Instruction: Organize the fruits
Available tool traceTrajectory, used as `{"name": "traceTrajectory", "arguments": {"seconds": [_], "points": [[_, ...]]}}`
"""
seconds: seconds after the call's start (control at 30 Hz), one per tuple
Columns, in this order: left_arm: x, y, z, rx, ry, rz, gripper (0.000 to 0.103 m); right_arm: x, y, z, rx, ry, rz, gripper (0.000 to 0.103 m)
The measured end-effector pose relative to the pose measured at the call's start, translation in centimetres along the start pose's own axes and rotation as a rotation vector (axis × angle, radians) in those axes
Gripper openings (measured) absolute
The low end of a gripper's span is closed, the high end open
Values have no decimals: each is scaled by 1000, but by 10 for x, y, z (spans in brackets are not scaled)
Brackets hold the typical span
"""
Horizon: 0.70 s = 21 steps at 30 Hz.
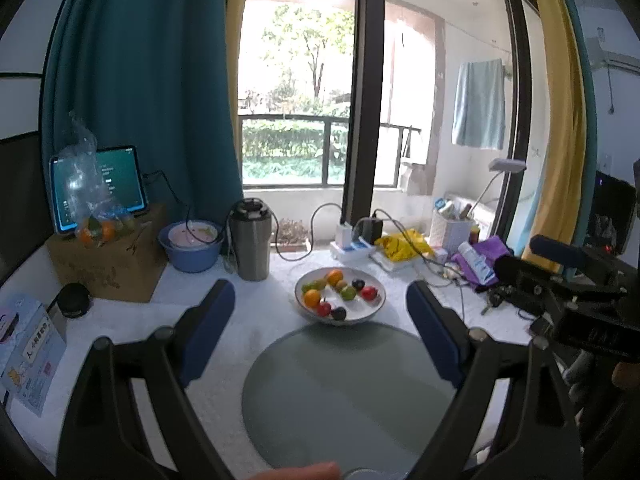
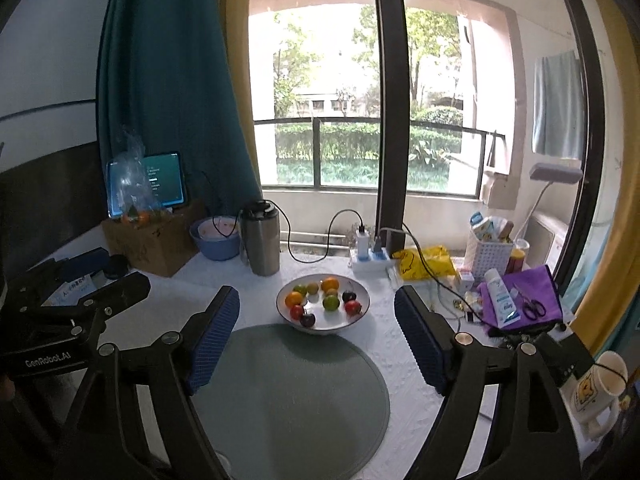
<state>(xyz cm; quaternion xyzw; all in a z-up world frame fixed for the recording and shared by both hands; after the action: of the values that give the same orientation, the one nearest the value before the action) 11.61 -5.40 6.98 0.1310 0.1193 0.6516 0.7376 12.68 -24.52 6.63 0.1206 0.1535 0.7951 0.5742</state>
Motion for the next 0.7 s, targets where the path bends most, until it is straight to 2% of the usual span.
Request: {"name": "traceTrajectory", "arguments": {"seconds": [0.33, 0.7], "points": [[5, 4, 17, -42, 0, 33, 89, 4, 15, 18, -49, 27, -5, 83], [7, 5, 19, -33, -7, 55, 89, 3, 13, 18, -47, 20, -1, 84]]}}
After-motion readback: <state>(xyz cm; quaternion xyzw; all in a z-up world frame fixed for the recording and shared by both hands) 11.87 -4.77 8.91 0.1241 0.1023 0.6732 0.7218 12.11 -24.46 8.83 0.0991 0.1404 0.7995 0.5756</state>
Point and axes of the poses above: each gripper's, at about its wrist camera, not at the fingertips, and y roughly against the way its jaws point, x to its left, z to its top, the point moved 6 cm from there along -y, roughly the way its jaws point, and after that the axes turned 4 degrees about -y, right-handed, at the moved point
